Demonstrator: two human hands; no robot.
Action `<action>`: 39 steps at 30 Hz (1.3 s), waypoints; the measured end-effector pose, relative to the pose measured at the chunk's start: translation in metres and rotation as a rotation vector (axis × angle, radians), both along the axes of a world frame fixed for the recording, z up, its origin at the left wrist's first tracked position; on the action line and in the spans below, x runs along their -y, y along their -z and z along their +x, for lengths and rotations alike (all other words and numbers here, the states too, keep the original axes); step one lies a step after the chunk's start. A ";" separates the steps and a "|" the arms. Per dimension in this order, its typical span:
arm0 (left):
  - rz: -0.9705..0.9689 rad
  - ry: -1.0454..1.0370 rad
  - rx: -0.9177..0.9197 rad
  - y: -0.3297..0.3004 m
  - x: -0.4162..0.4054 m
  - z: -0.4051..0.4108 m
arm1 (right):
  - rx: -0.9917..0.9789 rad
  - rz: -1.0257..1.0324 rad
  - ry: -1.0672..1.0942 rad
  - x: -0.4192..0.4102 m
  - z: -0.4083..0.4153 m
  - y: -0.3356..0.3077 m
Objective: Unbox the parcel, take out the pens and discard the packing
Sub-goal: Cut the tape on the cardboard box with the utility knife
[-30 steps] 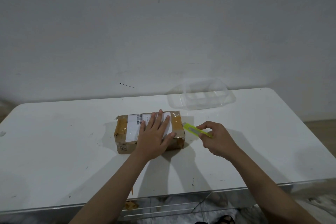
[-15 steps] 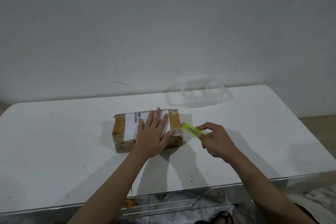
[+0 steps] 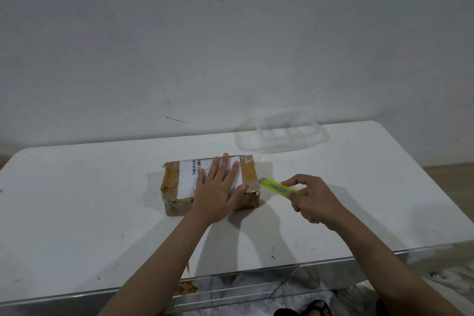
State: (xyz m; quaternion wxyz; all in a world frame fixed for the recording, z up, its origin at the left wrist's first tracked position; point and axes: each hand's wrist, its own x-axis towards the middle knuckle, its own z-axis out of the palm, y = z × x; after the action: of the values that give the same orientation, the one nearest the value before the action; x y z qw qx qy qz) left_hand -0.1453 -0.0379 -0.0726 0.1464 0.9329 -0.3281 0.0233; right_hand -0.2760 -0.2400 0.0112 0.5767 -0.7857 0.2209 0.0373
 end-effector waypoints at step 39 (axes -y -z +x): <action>0.012 -0.004 0.011 0.001 -0.002 0.000 | 0.111 -0.007 0.162 -0.011 0.040 0.021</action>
State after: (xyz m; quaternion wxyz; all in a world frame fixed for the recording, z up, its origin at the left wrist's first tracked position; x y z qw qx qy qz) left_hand -0.1454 -0.0363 -0.0734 0.1390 0.9343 -0.3272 0.0269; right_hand -0.2363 -0.2286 -0.0103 0.5864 -0.7680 0.2517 -0.0540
